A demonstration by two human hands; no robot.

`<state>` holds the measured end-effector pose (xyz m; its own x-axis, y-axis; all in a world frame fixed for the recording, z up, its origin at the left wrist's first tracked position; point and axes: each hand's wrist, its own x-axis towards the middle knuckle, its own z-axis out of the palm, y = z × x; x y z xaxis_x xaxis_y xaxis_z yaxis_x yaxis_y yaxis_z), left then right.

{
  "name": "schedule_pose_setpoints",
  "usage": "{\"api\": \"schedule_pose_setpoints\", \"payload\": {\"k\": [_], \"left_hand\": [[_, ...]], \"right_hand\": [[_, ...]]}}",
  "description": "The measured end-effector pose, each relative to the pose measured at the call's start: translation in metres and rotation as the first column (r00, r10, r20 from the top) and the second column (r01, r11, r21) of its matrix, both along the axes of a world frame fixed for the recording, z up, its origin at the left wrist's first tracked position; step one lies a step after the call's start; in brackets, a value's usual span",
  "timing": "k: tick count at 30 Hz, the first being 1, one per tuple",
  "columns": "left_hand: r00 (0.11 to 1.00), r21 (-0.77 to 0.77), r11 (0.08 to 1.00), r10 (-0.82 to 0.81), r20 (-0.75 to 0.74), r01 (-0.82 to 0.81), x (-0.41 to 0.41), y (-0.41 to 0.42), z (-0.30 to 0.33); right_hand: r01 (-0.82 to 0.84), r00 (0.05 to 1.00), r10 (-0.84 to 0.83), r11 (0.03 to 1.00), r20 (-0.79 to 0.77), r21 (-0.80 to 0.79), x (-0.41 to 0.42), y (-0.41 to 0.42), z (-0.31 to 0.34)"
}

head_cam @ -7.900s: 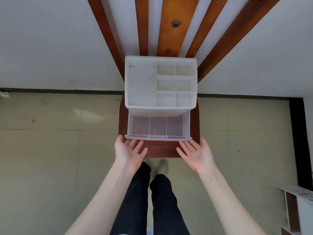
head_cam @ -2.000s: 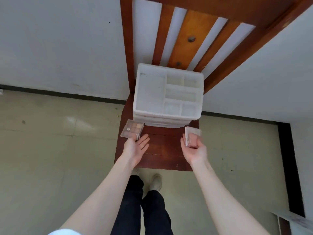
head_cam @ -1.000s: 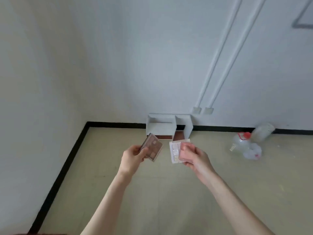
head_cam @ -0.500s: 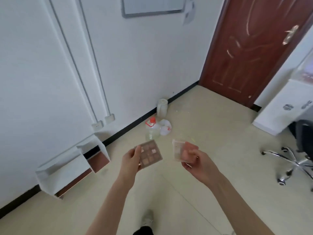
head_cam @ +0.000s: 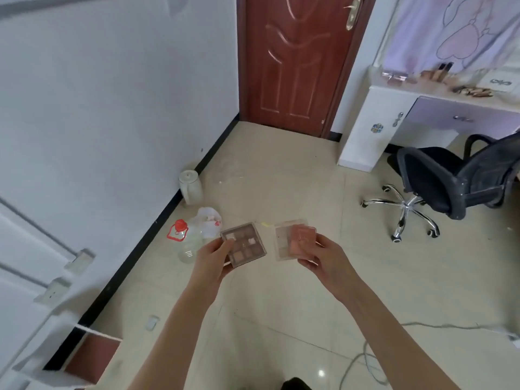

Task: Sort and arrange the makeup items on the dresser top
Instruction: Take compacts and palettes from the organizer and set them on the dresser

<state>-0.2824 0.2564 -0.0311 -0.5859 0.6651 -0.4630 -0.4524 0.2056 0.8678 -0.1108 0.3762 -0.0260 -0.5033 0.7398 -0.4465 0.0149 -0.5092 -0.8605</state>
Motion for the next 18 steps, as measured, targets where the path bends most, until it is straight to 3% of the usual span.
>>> {"api": "schedule_pose_setpoints", "payload": {"k": [9, 18], "left_hand": [[0.992, -0.030, 0.992, -0.124, -0.029, 0.123, -0.012, 0.190, -0.008], [0.973, -0.039, 0.976, -0.218, -0.075, 0.216, 0.012, 0.411, 0.006]], "right_hand": [[0.207, 0.977, -0.208, 0.978, -0.052, -0.017, 0.003, 0.166, -0.010], [0.296, 0.951, -0.296, 0.955, -0.093, -0.017, 0.031, 0.378, 0.002]]}}
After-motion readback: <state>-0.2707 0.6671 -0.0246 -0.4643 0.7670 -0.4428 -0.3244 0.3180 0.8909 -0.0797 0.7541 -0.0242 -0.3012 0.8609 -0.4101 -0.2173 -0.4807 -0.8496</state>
